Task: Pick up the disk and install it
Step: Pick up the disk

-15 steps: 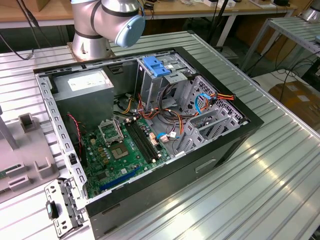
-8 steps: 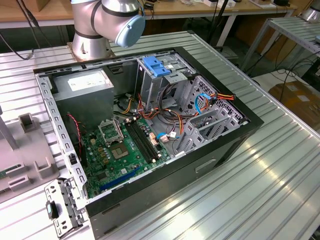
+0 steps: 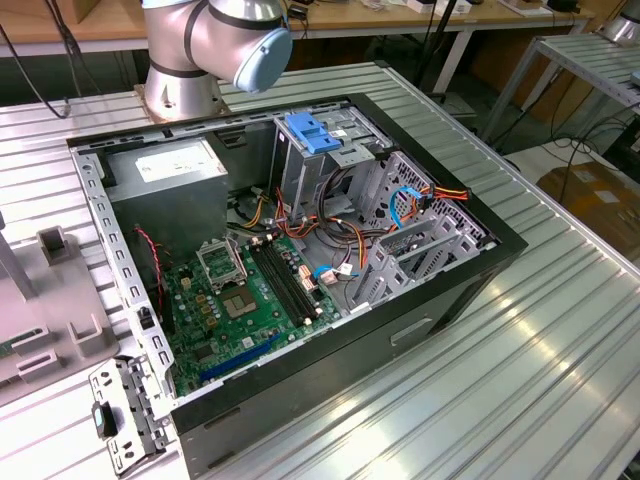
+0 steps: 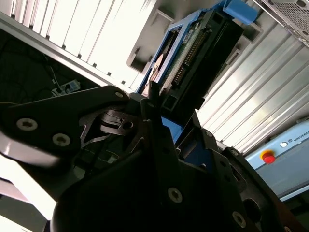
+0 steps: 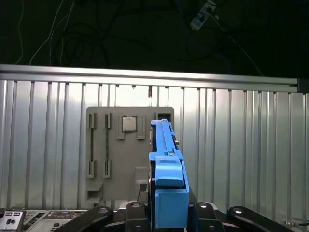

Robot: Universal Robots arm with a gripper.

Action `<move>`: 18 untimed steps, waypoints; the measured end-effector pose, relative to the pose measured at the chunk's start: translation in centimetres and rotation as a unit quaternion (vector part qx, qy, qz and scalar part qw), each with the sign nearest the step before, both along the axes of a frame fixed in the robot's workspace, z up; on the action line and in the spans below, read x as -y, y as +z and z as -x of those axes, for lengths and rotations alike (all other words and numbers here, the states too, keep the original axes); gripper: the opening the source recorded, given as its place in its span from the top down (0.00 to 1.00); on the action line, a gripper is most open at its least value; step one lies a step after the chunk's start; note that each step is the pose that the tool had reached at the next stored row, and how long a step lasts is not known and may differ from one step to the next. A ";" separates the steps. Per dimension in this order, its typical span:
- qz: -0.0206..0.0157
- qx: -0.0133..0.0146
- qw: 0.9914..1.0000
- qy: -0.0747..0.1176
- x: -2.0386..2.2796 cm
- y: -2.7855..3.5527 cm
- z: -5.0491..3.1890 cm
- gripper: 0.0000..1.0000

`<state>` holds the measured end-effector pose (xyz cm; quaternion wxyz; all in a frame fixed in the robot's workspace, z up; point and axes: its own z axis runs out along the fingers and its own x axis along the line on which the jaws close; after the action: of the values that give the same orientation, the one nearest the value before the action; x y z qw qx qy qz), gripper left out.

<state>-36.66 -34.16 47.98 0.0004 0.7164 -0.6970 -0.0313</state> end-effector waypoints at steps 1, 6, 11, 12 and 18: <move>0.000 0.000 1.000 0.000 0.00 0.00 -0.11 0.63; 0.000 0.000 1.000 0.000 0.00 0.00 -0.76 0.63; 0.000 0.000 1.000 0.000 0.00 0.00 -1.31 0.63; 0.000 0.000 1.000 0.000 0.00 0.00 -1.43 0.63; 0.000 0.000 1.000 0.000 0.00 0.00 -1.93 0.63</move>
<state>-34.73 -34.16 47.98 0.0004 0.7164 -0.6970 -0.0313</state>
